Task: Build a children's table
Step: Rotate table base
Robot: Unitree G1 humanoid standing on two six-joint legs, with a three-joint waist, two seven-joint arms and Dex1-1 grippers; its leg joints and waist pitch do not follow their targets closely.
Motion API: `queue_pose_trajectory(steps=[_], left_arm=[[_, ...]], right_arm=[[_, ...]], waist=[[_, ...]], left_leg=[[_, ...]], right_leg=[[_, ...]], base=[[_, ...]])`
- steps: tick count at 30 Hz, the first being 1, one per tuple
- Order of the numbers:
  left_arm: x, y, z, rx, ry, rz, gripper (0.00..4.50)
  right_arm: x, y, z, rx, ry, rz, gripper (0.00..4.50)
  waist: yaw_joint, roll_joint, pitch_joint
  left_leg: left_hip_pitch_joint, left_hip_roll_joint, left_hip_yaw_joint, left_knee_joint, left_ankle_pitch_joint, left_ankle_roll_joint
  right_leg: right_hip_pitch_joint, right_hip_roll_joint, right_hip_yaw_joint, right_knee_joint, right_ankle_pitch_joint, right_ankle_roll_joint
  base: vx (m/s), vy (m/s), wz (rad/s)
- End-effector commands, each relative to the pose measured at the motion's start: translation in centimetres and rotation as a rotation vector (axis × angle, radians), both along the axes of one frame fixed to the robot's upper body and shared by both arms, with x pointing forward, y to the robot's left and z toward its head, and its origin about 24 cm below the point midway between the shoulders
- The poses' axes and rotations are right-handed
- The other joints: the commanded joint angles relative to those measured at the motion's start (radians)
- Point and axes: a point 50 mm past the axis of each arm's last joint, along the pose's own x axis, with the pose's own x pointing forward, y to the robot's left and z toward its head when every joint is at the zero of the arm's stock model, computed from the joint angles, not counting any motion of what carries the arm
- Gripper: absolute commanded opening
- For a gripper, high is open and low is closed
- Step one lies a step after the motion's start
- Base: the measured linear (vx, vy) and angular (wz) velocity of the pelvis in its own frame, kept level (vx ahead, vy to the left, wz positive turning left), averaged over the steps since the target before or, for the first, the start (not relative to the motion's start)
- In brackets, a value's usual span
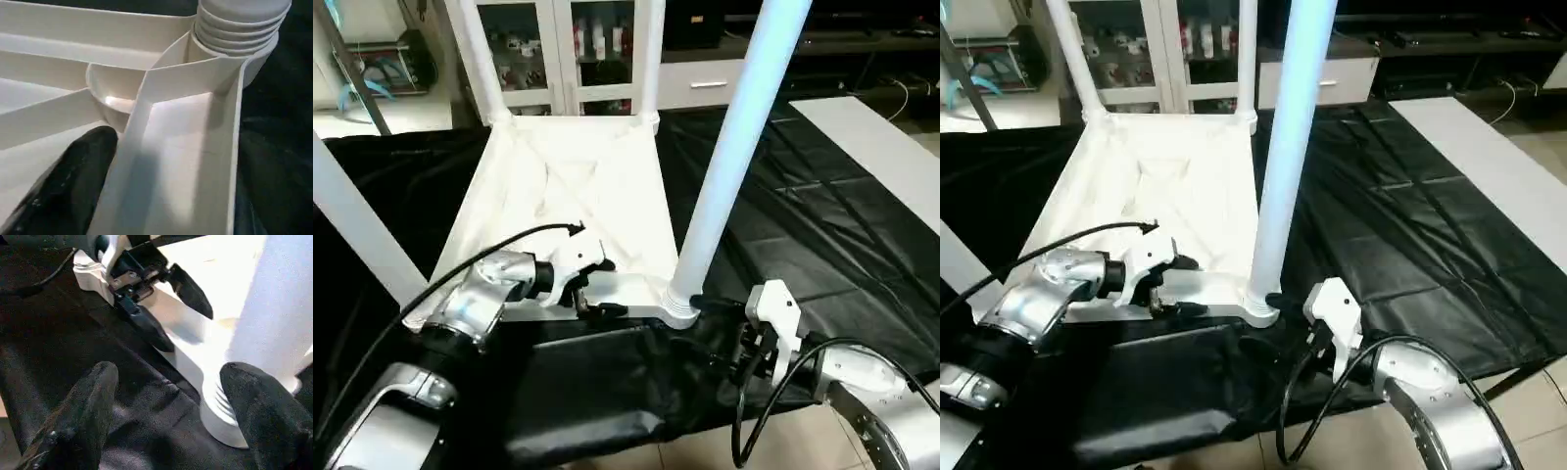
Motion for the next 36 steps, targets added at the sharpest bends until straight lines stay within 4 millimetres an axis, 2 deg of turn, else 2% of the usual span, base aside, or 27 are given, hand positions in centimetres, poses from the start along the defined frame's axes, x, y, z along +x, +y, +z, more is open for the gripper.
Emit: queue_pose_trajectory(steps=[1,2,3,6,7,8,11,17,19,21,22,24,25,29,31,33,36], left_arm=[[-0.2,-1.0,0.4,-0.028,0.025,-0.06,3.85],[-0.2,-1.1,0.4,-0.03,0.028,-0.065,3.77],[-0.4,-1.3,0.4,-0.037,0.035,-0.084,3.77],[-0.6,-1.9,0.1,-0.036,0.04,-0.098,3.56],[-0.6,-2.0,0.0,-0.035,0.042,-0.098,3.47],[-0.7,-2.2,-0.4,-0.023,0.046,-0.102,3.41],[-0.8,-2.4,-0.4,-0.026,0.049,-0.108,3.26],[0.2,-3.5,1.0,-0.105,-0.064,-0.038,3.13],[0.3,-3.8,1.5,-0.141,-0.069,-0.018,3.59],[-0.3,-4.2,2.1,-0.162,-0.083,-0.046,3.73],[-0.6,-4.4,2.2,-0.168,-0.089,-0.062,3.83],[-0.8,-4.5,2.3,-0.172,-0.089,-0.074,3.98],[-1.1,-4.7,2.4,-0.178,-0.084,-0.085,4.15],[-2.0,-5.4,1.9,-0.133,-0.094,-0.118,4.3],[-2.3,-5.6,1.2,-0.088,-0.102,-0.122,4.41],[-2.4,-5.6,1.0,-0.076,-0.087,-0.117,4.41],[-1.9,-5.4,0.9,-0.05,-0.111,-0.072,4.41]], right_arm=[[0.1,-0.4,0.2,-0.023,-0.01,0.003,3.64],[0.1,-0.4,0.2,-0.023,-0.01,0.002,3.64],[0.1,-0.5,0.2,-0.026,-0.01,0.0,3.64],[0.1,-0.6,0.1,-0.031,-0.011,-0.006,3.64],[0.1,-0.6,0.1,-0.031,-0.011,-0.007,3.64],[0.0,-0.6,0.1,-0.032,-0.011,-0.007,3.64],[0.0,-0.6,0.1,-0.033,-0.011,-0.008,3.64],[0.0,-0.7,0.0,-0.042,-0.012,-0.008,3.64],[-0.1,-0.7,0.0,-0.044,-0.012,-0.008,3.64],[-0.1,-0.7,0.0,-0.047,-0.011,-0.007,3.64],[-0.2,-0.7,0.0,-0.048,-0.011,-0.007,3.64],[-0.2,-0.8,0.0,-0.048,-0.011,-0.006,3.64],[-0.3,-0.8,0.0,-0.05,-0.01,-0.007,3.64],[-0.3,-1.0,0.0,-0.054,-0.007,-0.009,3.64],[-0.4,-1.1,0.1,-0.057,-0.006,-0.01,3.64],[-0.4,-1.1,0.1,-0.059,-0.006,-0.009,3.64],[-0.4,-1.1,0.1,-0.062,-0.005,-0.009,3.64]], waist=[[0.001,-0.01,-0.056],[0.002,-0.011,-0.057],[0.001,-0.005,-0.058],[0.001,-0.007,-0.059],[0.001,-0.008,-0.059],[0.002,-0.004,-0.059],[0.0,-0.006,-0.058],[0.001,-0.009,-0.058],[0.002,-0.009,-0.06],[0.002,-0.01,-0.061],[0.002,-0.01,-0.061],[0.0,-0.01,-0.059],[-0.001,-0.012,-0.055],[-0.007,-0.012,-0.053],[-0.013,-0.014,-0.054],[-0.013,-0.012,-0.054],[-0.014,-0.014,-0.054]], left_leg=[[0.015,0.049,-0.021,-0.082,-0.218,0.038],[0.015,0.05,-0.021,-0.082,-0.212,0.039],[0.015,0.049,-0.022,-0.081,-0.201,0.042],[0.014,0.048,-0.02,-0.078,-0.187,0.055],[0.013,0.048,-0.02,-0.078,-0.185,0.059],[0.013,0.048,-0.021,-0.078,-0.188,0.059],[0.014,0.049,-0.021,-0.08,-0.213,0.053],[0.014,0.05,-0.021,-0.08,-0.215,0.051],[0.012,0.05,-0.021,-0.077,-0.196,0.057],[0.01,0.05,-0.021,-0.076,-0.177,0.067],[0.009,0.055,-0.022,-0.078,-0.168,0.072],[0.01,0.053,-0.02,-0.077,-0.175,0.077],[0.009,0.053,-0.021,-0.079,-0.194,0.075],[0.009,0.052,-0.023,-0.083,-0.236,0.055],[0.011,0.053,-0.024,-0.082,-0.243,0.052],[0.01,0.052,-0.023,-0.083,-0.239,0.049],[0.01,0.051,-0.023,-0.082,-0.239,0.051]], right_leg=[[0.037,-0.048,0.03,-0.055,-0.215,-0.227],[0.038,-0.049,0.029,-0.053,-0.206,-0.229],[0.038,-0.048,0.029,-0.051,-0.186,-0.234],[0.04,-0.047,0.029,-0.049,-0.147,-0.247],[0.041,-0.048,0.028,-0.049,-0.149,-0.249],[0.041,-0.048,0.028,-0.05,-0.154,-0.249],[0.04,-0.047,0.028,-0.054,-0.186,-0.243],[0.04,-0.046,0.028,-0.054,-0.185,-0.239],[0.042,-0.047,0.028,-0.052,-0.161,-0.244],[0.043,-0.048,0.028,-0.05,-0.144,-0.249],[0.046,-0.051,0.027,-0.048,-0.131,-0.256],[0.042,-0.047,0.026,-0.05,-0.143,-0.258],[0.042,-0.048,0.026,-0.053,-0.178,-0.251],[0.04,-0.046,0.027,-0.062,-0.266,-0.218],[0.036,-0.045,0.028,-0.064,-0.274,-0.202],[0.036,-0.045,0.028,-0.064,-0.271,-0.2],[0.036,-0.043,0.028,-0.064,-0.261,-0.202]], base=[[0.0,0.0,0.0],[0.0,0.0,0.0],[0.0,0.0,0.0],[0.0,0.0,0.0],[0.0,0.0,0.0],[0.0,0.0,0.0],[0.0,0.0,0.0],[0.0,0.0,0.0],[0.0,0.0,0.0],[0.0,0.0,0.0],[0.0,0.0,0.0],[0.0,0.0,0.0],[0.0,0.0,0.0],[0.0,0.0,0.0],[0.0,0.0,0.0],[0.0,0.0,0.0],[0.0,0.0,0.0]])
